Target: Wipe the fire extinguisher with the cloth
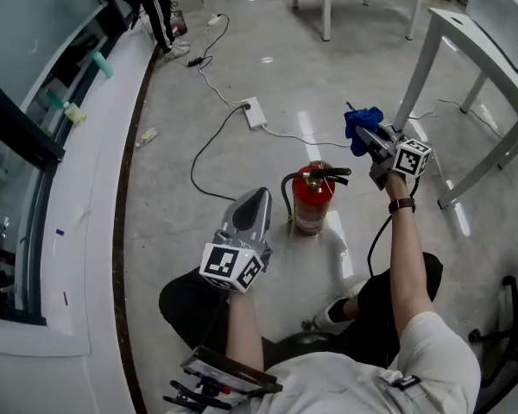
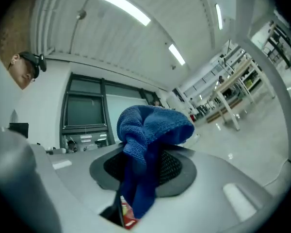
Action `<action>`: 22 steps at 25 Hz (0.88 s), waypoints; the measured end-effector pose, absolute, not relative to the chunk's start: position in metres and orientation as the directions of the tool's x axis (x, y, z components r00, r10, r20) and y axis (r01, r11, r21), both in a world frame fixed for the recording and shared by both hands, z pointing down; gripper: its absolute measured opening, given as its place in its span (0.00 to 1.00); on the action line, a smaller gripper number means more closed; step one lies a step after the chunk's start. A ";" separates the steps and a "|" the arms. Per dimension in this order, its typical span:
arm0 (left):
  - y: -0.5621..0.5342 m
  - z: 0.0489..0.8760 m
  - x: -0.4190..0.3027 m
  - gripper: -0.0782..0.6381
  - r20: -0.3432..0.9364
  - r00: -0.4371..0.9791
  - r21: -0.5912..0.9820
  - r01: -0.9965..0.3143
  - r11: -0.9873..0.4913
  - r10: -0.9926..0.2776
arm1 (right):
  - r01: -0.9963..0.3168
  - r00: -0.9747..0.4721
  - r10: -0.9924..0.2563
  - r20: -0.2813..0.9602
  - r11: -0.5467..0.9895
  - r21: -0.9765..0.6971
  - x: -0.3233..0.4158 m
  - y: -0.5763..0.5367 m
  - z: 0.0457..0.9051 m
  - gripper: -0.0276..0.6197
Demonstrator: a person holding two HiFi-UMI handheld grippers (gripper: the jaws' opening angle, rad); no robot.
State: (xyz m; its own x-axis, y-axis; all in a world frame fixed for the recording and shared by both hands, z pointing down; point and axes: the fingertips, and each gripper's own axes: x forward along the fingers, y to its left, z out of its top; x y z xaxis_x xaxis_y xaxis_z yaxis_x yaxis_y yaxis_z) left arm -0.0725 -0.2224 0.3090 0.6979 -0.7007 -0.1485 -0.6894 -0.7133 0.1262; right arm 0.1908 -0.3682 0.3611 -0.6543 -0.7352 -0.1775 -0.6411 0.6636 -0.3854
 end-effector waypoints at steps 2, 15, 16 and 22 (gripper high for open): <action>-0.203 0.297 -0.073 0.11 -0.170 0.683 0.101 -0.705 -0.702 -0.710 | -0.647 -0.655 -0.718 -0.235 0.693 -0.318 0.178 -0.314 0.322 0.23; -0.037 0.279 -0.035 0.11 -0.212 0.593 0.070 -0.783 -0.617 -0.777 | -0.668 -0.690 -0.683 -0.241 0.728 -0.153 0.088 -0.064 0.297 0.25; -0.024 0.279 -0.029 0.11 -0.212 0.585 0.066 -0.791 -0.608 -0.783 | -0.682 -0.690 -0.689 -0.225 0.722 -0.119 0.088 -0.051 0.301 0.25; 0.052 0.276 0.015 0.11 -0.211 0.514 0.047 -0.844 -0.534 -0.832 | -0.712 -0.691 -0.708 -0.147 0.701 -0.030 0.109 0.024 0.311 0.25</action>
State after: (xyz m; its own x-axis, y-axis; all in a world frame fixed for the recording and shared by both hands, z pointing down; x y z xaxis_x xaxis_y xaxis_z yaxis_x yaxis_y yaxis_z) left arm 0.0151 0.0520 0.2758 0.5136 -0.8316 -0.2114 -0.8445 -0.5335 0.0468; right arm 0.1090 0.0239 0.3111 -0.6907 -0.7080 -0.1470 -0.7123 0.7012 -0.0300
